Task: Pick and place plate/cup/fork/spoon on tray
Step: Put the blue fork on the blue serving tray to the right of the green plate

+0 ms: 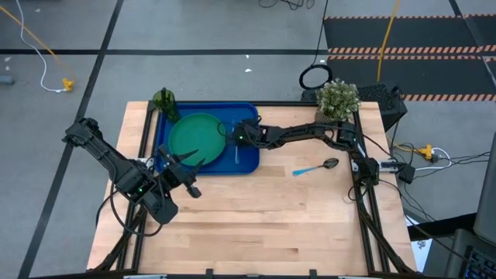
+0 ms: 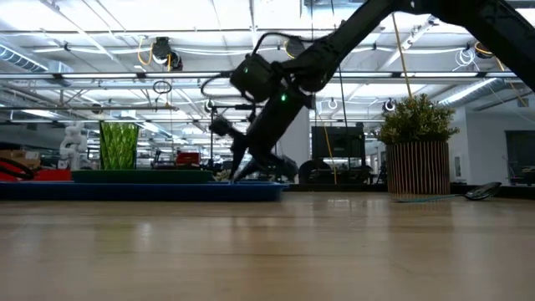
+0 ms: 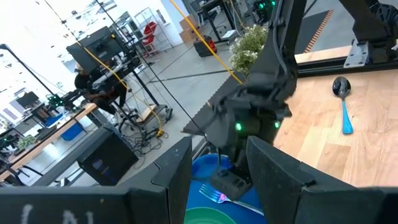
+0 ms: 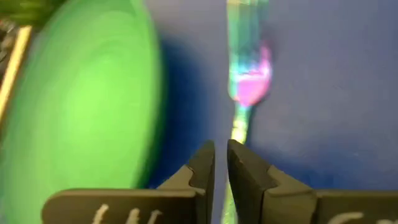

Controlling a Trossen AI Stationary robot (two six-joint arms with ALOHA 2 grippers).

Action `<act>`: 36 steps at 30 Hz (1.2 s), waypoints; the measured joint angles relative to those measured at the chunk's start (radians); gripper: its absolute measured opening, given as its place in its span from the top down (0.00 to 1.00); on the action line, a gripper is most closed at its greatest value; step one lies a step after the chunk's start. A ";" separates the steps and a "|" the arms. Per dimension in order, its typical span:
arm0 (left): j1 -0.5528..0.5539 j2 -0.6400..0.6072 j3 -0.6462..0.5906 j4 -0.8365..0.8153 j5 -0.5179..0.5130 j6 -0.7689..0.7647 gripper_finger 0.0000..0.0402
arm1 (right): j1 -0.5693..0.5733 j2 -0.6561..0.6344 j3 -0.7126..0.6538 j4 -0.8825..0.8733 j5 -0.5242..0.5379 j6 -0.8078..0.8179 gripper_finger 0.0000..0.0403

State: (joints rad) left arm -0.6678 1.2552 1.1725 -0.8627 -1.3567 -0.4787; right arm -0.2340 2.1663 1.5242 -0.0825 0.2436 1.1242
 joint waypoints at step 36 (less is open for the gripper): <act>0.001 0.000 0.000 -0.001 0.058 -0.003 0.61 | 0.077 -0.138 -0.217 0.033 -0.246 -0.964 1.00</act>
State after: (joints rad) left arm -0.6673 1.2556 1.1725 -0.8639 -1.2991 -0.4812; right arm -0.1566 2.0281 1.3076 -0.0492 -0.0028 0.1598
